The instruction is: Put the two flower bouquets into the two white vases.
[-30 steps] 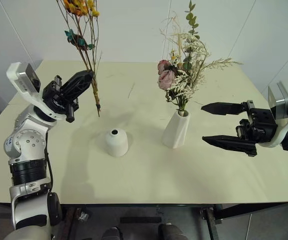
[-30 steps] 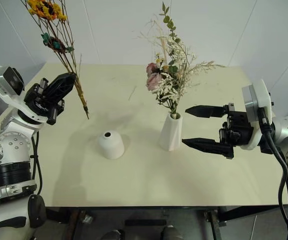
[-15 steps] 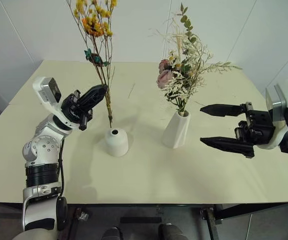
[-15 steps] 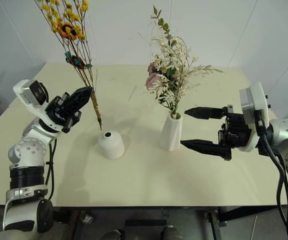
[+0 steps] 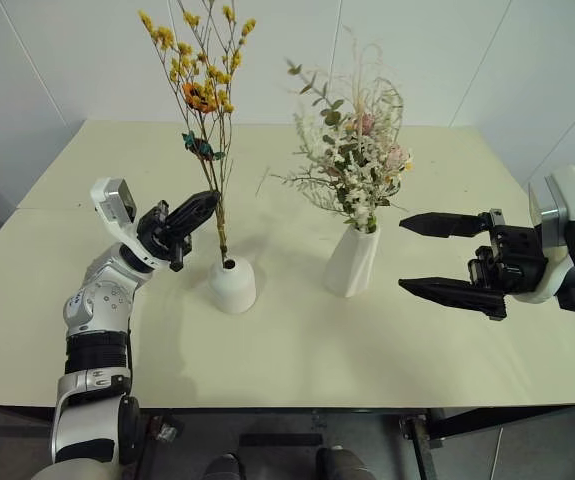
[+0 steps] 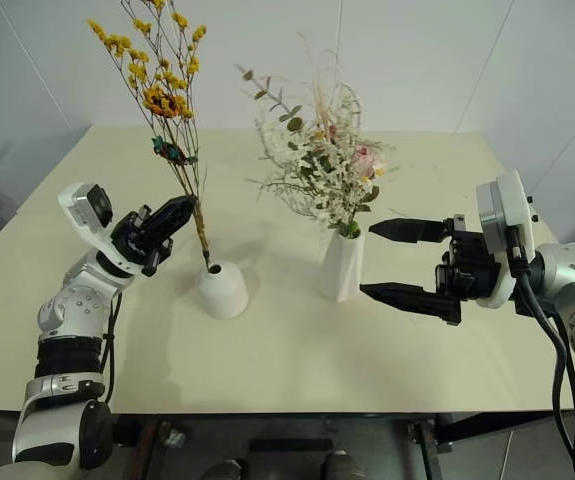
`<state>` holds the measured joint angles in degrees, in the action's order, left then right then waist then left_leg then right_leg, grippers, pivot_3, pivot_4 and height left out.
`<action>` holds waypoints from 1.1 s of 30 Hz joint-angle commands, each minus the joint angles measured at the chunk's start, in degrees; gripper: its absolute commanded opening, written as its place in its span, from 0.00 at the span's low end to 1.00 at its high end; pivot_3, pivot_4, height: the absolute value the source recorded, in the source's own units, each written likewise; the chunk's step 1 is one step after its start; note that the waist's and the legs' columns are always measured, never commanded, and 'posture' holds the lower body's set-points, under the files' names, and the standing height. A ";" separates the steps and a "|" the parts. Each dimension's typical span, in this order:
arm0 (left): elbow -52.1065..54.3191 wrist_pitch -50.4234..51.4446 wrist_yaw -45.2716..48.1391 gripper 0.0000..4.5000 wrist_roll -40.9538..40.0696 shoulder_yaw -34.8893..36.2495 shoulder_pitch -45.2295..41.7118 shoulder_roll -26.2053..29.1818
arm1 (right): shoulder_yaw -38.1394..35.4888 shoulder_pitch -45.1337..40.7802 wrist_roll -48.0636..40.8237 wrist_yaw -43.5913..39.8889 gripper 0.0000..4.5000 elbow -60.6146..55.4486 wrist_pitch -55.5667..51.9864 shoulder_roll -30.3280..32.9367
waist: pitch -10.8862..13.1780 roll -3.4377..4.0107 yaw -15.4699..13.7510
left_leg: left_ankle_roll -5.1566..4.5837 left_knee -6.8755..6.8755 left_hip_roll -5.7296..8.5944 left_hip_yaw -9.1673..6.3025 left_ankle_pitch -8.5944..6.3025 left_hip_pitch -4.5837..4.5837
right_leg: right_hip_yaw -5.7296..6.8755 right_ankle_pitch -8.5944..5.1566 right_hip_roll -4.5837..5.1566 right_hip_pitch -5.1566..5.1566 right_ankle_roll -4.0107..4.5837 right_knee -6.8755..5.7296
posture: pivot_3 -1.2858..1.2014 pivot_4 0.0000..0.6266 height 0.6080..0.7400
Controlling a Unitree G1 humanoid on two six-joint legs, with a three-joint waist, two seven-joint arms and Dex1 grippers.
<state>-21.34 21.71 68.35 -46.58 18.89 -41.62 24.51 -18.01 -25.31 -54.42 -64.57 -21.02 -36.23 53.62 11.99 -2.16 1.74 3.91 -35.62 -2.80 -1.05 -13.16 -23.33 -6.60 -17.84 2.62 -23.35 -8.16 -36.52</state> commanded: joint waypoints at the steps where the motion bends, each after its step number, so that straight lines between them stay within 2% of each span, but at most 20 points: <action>1: -0.02 -1.32 0.88 0.01 1.01 -0.40 -1.13 0.01 | -2.25 0.86 -1.90 0.28 1.00 -3.02 -0.08 0.34 | 0.00 0.00 -0.03 | 0.00 0.00 0.00 0.00 0.00 0.00 | 0.00 0.00 0.00 0.00 0.00 0.00 | 0.52 0.24 1.00; 23: -4.19 -6.06 2.72 0.01 4.49 -1.43 -2.97 -0.64 | -0.40 1.56 -0.94 2.52 1.00 -3.94 0.46 -0.80 | 0.00 0.00 -0.03 | 0.00 0.01 0.00 -0.01 0.00 0.01 | 0.00 0.00 0.00 0.01 0.00 0.01 | 0.52 0.24 1.00; 33: -2.76 -4.56 3.81 0.01 4.31 -1.85 -2.60 -0.08 | -0.52 1.71 -0.67 2.67 1.00 -3.86 0.50 -0.62 | 0.00 0.00 0.00 | -0.01 0.02 0.00 -0.01 0.00 0.00 | 0.00 0.00 -0.01 0.01 0.00 0.02 | 0.52 0.24 1.00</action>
<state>-25.78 16.98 71.52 -42.15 16.86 -44.41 23.68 -17.75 -23.58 -55.11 -62.20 -23.59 -36.38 52.92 11.99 -2.16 1.74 3.90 -35.60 -2.80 -1.07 -13.16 -23.33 -6.60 -17.84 2.61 -23.34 -8.16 -36.50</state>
